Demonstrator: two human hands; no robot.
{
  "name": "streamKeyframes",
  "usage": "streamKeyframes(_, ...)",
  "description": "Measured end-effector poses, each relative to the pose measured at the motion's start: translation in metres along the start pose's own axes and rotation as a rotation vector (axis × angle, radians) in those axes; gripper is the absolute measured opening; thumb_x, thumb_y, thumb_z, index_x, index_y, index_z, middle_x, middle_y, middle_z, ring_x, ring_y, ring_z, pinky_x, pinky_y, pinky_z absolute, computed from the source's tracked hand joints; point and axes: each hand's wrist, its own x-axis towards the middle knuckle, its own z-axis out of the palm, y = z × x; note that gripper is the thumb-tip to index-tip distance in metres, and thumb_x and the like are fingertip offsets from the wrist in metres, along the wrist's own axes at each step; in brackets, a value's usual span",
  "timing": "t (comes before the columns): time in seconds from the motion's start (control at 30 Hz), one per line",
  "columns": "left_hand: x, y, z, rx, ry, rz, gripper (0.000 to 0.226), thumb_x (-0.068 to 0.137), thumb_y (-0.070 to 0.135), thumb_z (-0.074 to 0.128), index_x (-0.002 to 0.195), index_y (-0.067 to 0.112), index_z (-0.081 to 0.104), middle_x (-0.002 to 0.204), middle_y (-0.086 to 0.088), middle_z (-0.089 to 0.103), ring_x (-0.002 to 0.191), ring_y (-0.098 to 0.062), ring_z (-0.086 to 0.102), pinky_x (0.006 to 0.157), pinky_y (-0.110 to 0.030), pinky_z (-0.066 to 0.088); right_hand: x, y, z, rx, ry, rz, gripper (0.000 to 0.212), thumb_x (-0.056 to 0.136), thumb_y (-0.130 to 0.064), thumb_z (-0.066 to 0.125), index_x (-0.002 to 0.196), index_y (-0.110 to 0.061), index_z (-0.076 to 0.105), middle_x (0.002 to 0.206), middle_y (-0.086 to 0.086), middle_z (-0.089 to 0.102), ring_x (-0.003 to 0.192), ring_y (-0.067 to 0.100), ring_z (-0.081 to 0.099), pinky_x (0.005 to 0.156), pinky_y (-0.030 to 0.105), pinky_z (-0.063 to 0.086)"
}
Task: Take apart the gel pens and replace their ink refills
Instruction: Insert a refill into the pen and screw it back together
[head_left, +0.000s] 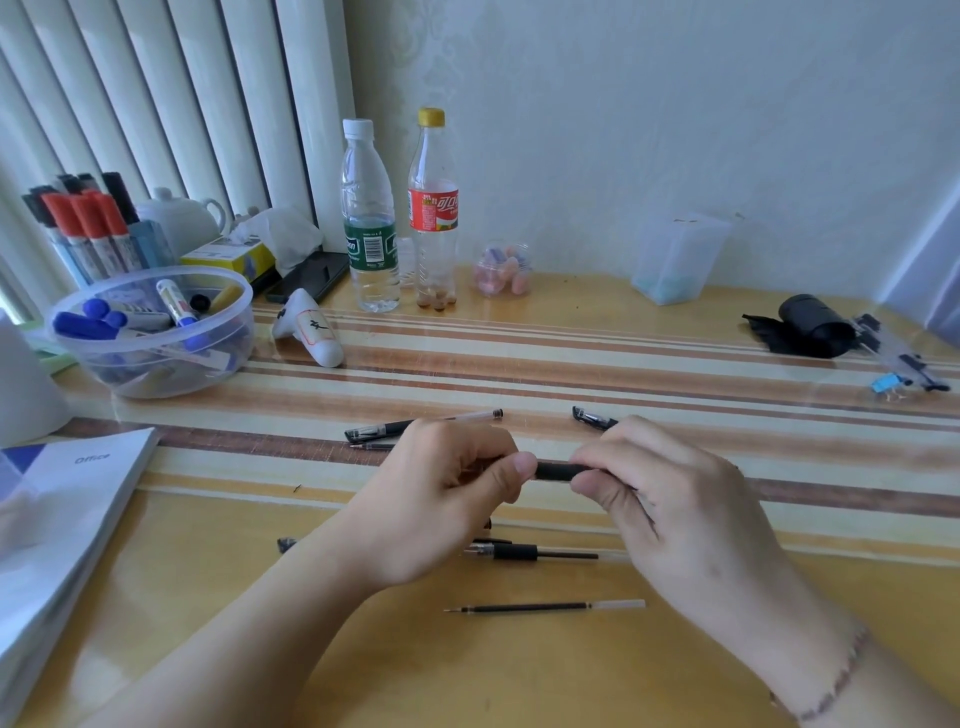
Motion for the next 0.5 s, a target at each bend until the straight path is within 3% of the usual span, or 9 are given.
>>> streamKeyframes(0.1, -0.001, 0.001, 0.000, -0.017, -0.003, -0.020, 0.039, 0.094, 0.040, 0.050, 0.065, 0.016, 0.060, 0.060, -0.014, 0.056, 0.059, -0.025, 0.049, 0.056, -0.033, 0.038, 0.000, 0.000, -0.001, -0.009, 0.073, -0.007, 0.006, 0.085, -0.026, 0.069, 0.087, -0.020, 0.070, 0.084, -0.012, 0.061, 0.063, 0.009, 0.054, 0.052, 0.026, 0.046)
streamKeyframes(0.2, 0.000, 0.002, -0.002, -0.046, 0.024, -0.039, 0.035, 0.094, 0.036, 0.052, 0.066, 0.017, 0.063, 0.061, -0.010, 0.056, 0.058, -0.025, 0.049, 0.056, -0.034, 0.039, -0.001, 0.002, -0.001, 0.000, 0.084, 0.063, 0.022, 0.073, -0.014, 0.080, 0.081, -0.021, 0.061, 0.076, -0.020, 0.054, 0.058, 0.005, 0.051, 0.049, 0.023, 0.045)
streamKeyframes(0.3, 0.000, 0.004, -0.005, -0.056, 0.032, -0.051, 0.027, 0.091, 0.025, 0.055, 0.069, 0.015, 0.066, 0.059, -0.008, 0.056, 0.054, -0.023, 0.047, 0.052, -0.032, 0.038, -0.002, 0.005, -0.003, 0.003, 0.022, 0.090, 0.022, 0.074, -0.023, 0.079, 0.083, -0.025, 0.059, 0.071, -0.024, 0.051, 0.060, 0.000, 0.049, 0.050, 0.016, 0.043)
streamKeyframes(0.4, 0.001, 0.003, -0.009, -0.043, 0.055, -0.085, 0.025, 0.091, 0.015, 0.055, 0.067, 0.013, 0.063, 0.053, -0.003, 0.047, 0.050, -0.011, 0.038, 0.049, -0.022, 0.034, -0.001, 0.013, -0.011, -0.025, -0.001, 0.137, 0.021, 0.073, -0.024, 0.078, 0.087, -0.028, 0.063, 0.074, -0.019, 0.059, 0.064, 0.005, 0.058, 0.053, 0.032, 0.054)
streamKeyframes(0.5, 0.002, -0.001, -0.012, -0.047, 0.119, -0.099, 0.024, 0.093, 0.022, 0.057, 0.073, 0.016, 0.067, 0.052, 0.000, 0.047, 0.049, -0.006, 0.038, 0.048, -0.017, 0.032, 0.001, 0.021, -0.017, -0.024, -0.001, 0.183, 0.012, 0.075, -0.027, 0.075, 0.085, -0.028, 0.068, 0.077, -0.018, 0.062, 0.064, 0.006, 0.058, 0.055, 0.037, 0.054)
